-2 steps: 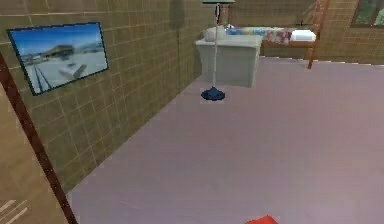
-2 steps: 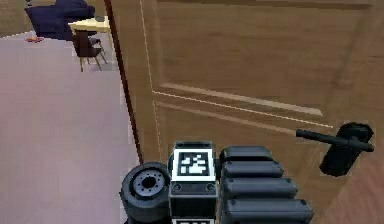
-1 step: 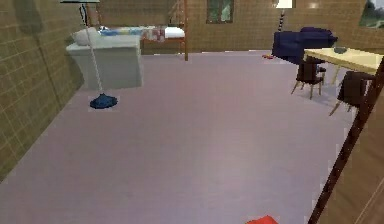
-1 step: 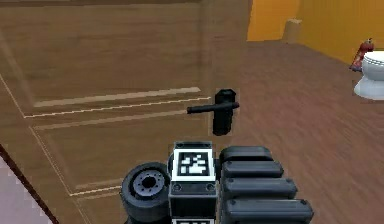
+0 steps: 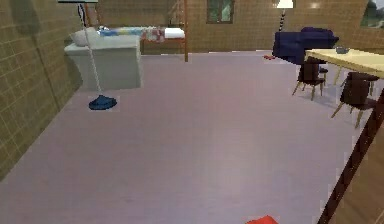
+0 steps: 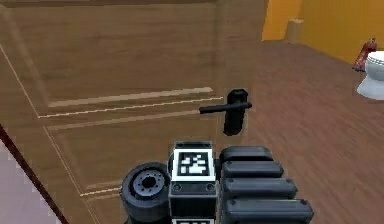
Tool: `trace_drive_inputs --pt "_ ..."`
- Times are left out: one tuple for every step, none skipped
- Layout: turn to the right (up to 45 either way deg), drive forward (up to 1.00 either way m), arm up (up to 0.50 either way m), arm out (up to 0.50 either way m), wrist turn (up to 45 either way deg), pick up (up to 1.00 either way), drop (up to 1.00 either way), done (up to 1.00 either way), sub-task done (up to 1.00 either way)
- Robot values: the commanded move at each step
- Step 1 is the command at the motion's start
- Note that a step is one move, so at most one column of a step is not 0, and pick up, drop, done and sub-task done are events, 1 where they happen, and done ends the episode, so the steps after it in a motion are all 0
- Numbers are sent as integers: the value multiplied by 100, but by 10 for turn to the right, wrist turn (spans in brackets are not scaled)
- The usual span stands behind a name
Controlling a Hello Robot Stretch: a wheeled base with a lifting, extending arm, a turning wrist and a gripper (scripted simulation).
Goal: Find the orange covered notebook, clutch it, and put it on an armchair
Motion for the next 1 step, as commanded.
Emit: trace_drive_inputs --pt "-30 0 0 0 0 0 0 0 0"
